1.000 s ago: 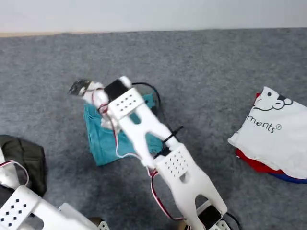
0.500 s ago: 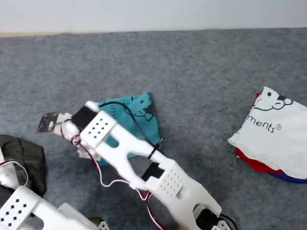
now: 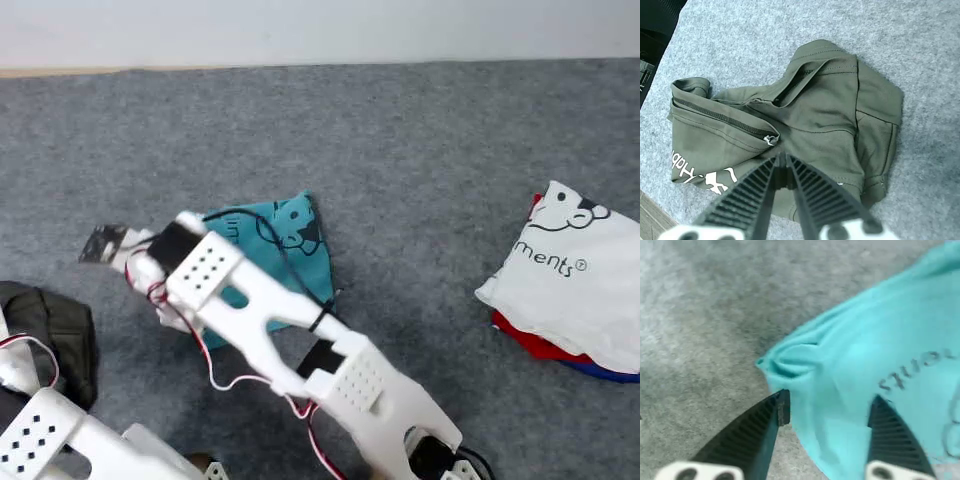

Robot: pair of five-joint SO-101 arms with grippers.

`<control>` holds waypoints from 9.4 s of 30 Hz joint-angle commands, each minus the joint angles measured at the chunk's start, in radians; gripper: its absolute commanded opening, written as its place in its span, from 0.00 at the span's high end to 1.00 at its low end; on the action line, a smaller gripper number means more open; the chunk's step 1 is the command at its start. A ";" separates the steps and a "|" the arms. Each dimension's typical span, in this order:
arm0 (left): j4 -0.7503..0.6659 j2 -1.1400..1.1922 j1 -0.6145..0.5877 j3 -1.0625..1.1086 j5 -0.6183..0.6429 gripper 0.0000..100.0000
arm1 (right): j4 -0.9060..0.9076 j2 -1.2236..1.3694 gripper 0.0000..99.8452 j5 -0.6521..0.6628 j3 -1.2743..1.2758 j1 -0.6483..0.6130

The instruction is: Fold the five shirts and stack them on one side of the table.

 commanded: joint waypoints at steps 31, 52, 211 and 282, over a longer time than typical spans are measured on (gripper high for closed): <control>-0.021 -0.011 0.003 -0.004 0.003 0.99 | 0.039 -0.028 0.99 -0.002 0.118 -0.116; -0.018 -0.011 0.046 -0.004 0.005 0.99 | -0.498 0.084 0.99 0.180 0.117 0.493; 0.064 -0.011 0.373 -0.096 0.147 0.99 | 0.041 0.013 0.78 0.238 -0.313 0.722; 0.000 -0.011 0.377 -0.010 0.149 0.99 | 0.015 0.242 0.99 -0.307 -0.316 0.392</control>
